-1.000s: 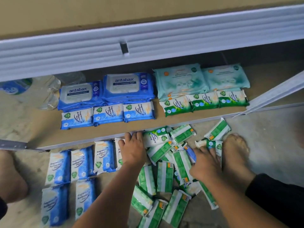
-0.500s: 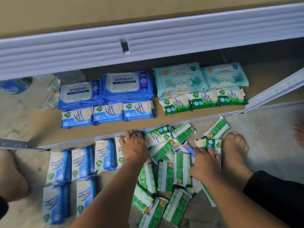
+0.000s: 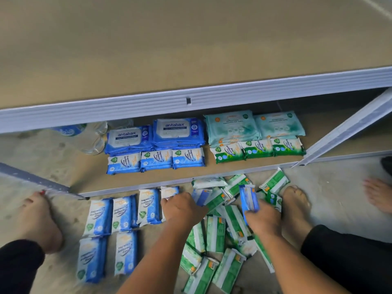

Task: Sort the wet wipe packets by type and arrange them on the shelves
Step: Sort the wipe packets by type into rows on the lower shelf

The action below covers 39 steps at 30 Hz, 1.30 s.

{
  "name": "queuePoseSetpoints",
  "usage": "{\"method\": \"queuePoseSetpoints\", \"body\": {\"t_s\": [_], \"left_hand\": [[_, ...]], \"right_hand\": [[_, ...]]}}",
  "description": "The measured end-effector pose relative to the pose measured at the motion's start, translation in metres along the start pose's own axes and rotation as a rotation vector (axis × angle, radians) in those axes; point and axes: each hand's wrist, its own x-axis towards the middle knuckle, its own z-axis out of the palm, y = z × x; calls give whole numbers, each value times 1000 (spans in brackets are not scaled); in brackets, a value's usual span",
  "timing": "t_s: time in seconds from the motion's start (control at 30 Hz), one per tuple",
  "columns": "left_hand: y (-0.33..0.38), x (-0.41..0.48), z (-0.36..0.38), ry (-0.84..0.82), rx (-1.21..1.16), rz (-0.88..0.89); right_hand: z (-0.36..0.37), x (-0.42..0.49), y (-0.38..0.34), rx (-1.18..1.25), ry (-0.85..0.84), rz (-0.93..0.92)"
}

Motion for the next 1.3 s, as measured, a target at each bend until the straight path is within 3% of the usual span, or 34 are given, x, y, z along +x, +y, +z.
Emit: {"method": "queuePoseSetpoints", "body": {"t_s": [0.07, 0.17, 0.33, 0.47, 0.63, 0.93, 1.17, 1.3], "left_hand": [[-10, -17, -3, -33, -149, -30], [-30, -41, -5, -182, -648, -12], [-61, -88, -1, -402, -1348, 29], [-82, -117, 7, -481, -1662, 27], [-106, -134, 12, -465, -1635, -60], [-118, -129, 23, -349, -1608, -191], [-145, -112, 52, 0, -1154, -222], [-157, -104, 61, 45, -1074, -233]], "right_hand": [[-9, -12, -7, 149, -11, 30], [-22, -32, -13, 441, -88, 105], [-28, -70, -12, 951, -435, 290], [-28, -104, -11, 1196, -616, 384], [-21, -134, -16, 1153, -698, 461], [-9, -139, -37, 1030, -798, 386], [22, -133, -39, 720, -661, 272], [35, -136, -41, 498, -638, 181]]}}
